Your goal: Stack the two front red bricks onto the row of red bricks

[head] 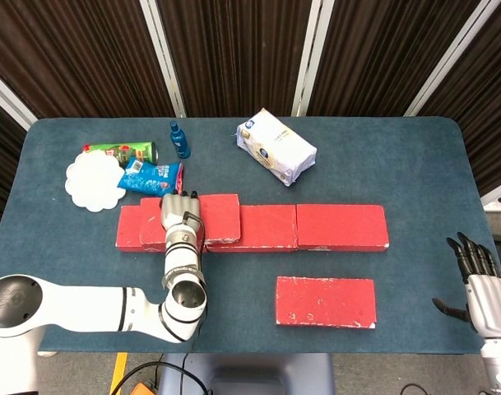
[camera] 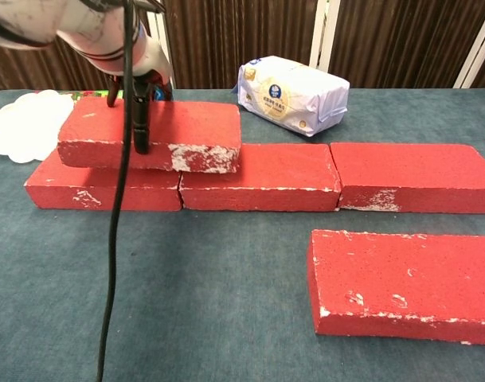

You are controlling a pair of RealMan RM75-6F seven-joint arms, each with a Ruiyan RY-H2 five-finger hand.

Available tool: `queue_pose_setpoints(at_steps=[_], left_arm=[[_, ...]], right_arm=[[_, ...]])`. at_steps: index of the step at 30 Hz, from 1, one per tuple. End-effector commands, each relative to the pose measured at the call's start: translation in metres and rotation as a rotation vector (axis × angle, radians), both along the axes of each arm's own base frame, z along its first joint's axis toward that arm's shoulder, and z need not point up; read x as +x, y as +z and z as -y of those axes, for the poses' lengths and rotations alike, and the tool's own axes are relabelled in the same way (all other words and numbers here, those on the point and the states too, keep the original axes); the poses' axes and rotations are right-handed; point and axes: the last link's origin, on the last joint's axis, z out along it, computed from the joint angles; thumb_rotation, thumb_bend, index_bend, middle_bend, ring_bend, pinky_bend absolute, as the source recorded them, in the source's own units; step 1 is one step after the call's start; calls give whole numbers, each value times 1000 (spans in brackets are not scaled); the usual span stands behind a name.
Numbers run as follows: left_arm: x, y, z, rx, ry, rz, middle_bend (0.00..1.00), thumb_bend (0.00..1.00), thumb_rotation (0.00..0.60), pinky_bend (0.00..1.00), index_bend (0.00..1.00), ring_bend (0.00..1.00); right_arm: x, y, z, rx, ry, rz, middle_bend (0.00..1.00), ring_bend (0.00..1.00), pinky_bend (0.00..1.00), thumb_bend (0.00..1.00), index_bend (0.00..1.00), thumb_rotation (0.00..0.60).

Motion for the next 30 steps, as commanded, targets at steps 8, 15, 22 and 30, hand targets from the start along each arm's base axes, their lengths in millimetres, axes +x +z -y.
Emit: queue_pose_setpoints(at_steps=[8,15,22,30], left_arm=[[1,-9,3,-19,-32,15,137,200,600,267,0,87],[3,-11,4,-19,-34,26,123,200,600,263,0,72],[-1,-16,2,-15,-24,16,118,201,600,260,0,68],[-1,-18,3,-15,-24,16,99,200,600,251,0,49]], right_arm=[[0,-2,1,-3,-4,-4,28,33,0,0,80,600],[1,-3,1,0,-5,-5,28,33,0,0,80,600],[1,-3,1,1,-7,-4,28,33,0,0,80,600],[1,-3,1,2,-7,-4,28,33,0,0,80,600]])
